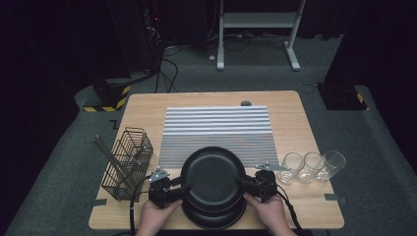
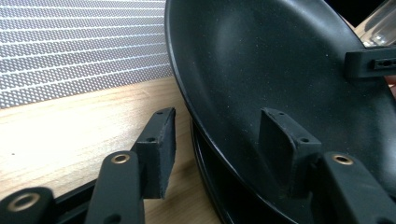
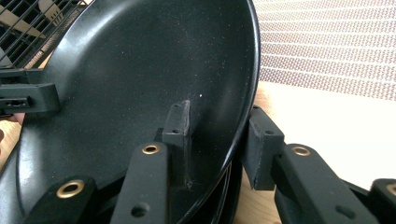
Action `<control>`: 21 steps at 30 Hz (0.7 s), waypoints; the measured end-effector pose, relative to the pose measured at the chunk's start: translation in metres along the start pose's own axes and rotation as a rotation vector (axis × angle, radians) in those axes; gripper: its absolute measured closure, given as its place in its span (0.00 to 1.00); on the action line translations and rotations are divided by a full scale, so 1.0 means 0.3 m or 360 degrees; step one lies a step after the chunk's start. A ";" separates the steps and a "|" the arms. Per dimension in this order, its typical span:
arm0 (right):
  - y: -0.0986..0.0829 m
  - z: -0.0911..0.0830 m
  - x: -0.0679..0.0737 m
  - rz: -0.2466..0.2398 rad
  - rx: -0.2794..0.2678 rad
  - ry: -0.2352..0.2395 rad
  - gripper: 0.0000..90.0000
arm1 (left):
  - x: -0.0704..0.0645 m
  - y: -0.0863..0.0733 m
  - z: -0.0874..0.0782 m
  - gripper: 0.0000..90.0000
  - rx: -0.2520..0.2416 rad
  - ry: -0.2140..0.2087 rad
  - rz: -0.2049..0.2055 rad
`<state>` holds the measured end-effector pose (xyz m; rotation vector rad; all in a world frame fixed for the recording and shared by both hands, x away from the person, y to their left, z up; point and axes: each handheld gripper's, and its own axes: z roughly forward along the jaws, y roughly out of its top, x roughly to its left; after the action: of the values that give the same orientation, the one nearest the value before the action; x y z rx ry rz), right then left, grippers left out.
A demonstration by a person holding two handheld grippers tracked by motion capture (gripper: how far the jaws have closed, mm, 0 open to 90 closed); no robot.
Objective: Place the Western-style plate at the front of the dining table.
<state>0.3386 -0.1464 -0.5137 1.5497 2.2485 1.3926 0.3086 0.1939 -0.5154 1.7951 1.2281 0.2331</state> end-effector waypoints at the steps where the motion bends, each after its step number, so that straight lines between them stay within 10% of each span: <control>1: 0.000 0.000 -0.001 -0.0003 -0.0002 0.0002 0.73 | 0.000 -0.001 0.000 0.55 -0.0003 0.0003 0.0003; 21: -0.004 0.000 -0.012 -0.0001 -0.0019 0.0044 0.74 | -0.014 0.002 0.002 0.67 -0.0027 0.0039 0.0038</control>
<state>0.3395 -0.1492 -0.5162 1.5359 2.2517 1.4332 0.3075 0.1901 -0.5139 1.7981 1.2187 0.2790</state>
